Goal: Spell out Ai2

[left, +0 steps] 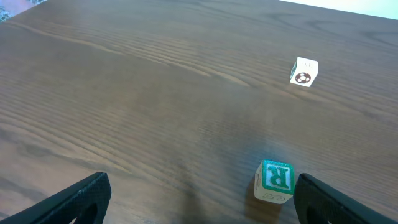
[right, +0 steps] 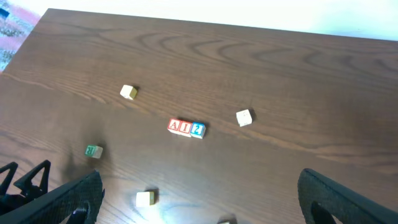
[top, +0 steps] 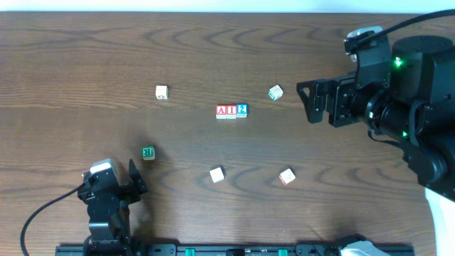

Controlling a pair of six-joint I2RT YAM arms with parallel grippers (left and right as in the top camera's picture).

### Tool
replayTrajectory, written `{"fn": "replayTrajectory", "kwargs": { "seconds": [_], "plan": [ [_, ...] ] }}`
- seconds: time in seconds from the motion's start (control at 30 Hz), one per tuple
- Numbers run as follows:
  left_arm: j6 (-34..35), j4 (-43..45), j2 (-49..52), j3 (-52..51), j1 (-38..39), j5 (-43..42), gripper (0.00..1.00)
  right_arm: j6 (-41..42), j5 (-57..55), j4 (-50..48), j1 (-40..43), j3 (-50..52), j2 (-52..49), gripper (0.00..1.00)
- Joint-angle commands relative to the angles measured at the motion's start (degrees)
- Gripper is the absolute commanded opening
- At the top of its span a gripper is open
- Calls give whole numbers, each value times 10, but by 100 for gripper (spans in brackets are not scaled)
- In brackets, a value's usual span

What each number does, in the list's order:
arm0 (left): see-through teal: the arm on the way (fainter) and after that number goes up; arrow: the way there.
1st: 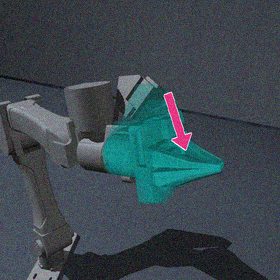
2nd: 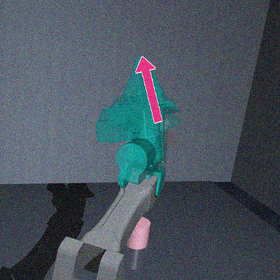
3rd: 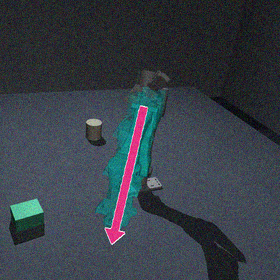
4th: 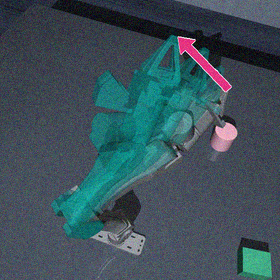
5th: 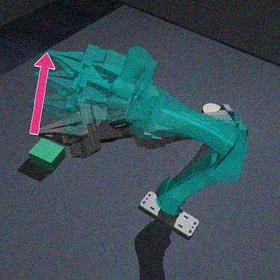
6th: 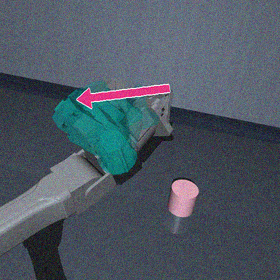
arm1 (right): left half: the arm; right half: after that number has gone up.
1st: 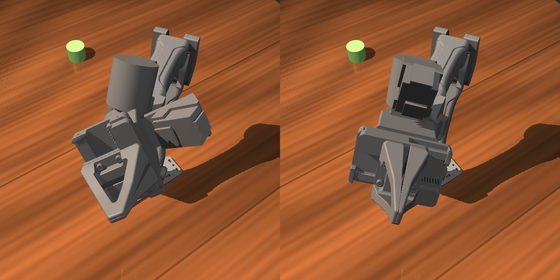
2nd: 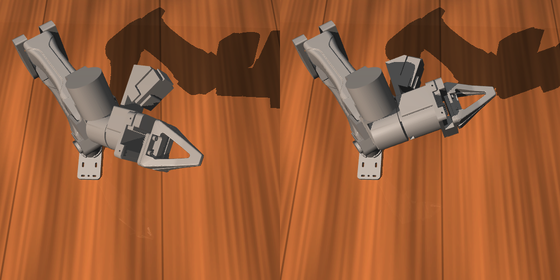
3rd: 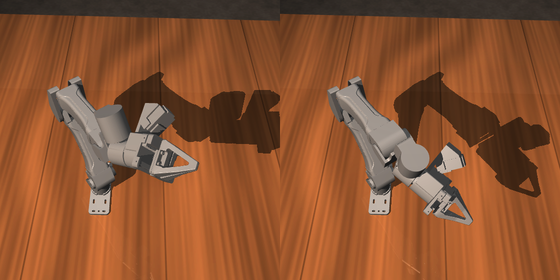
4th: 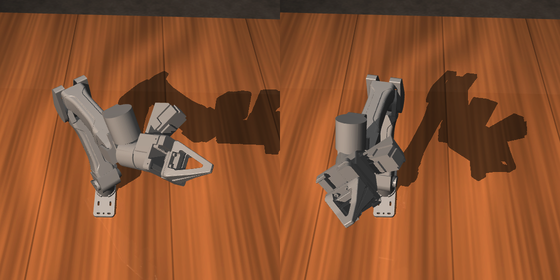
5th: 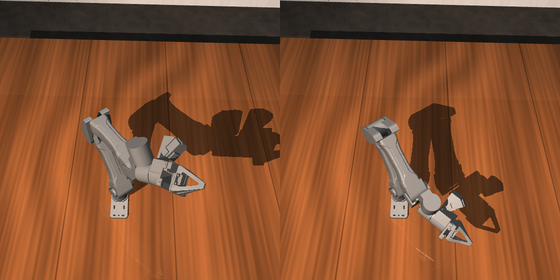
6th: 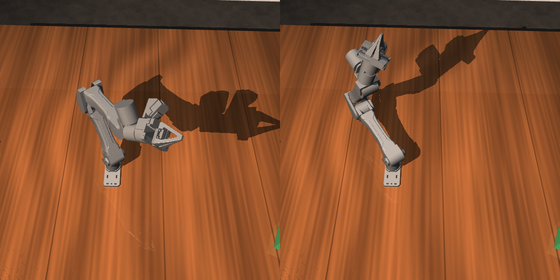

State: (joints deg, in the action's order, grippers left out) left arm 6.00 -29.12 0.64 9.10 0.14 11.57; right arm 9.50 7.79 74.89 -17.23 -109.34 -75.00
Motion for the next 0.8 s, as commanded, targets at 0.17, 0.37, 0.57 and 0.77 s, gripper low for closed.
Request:
{"fn": "replayTrajectory", "kwargs": {
  "seconds": [0.17, 0.37, 0.57, 0.77],
  "plan": [
    [4, 3, -4, -11, -2, 6, 95, -8, -120, -11, 4, 15, 87, 99],
    [4, 3, -4, -11, -2, 6, 95, -8, -187, -99, 33, 163, 244, 99],
    [4, 3, -4, -11, -2, 6, 95, -8, -215, -205, 70, 387, 419, 99],
    [4, 3, -4, -11, -2, 6, 95, 4, -215, -261, 95, 588, 561, 99]
  ]
}}
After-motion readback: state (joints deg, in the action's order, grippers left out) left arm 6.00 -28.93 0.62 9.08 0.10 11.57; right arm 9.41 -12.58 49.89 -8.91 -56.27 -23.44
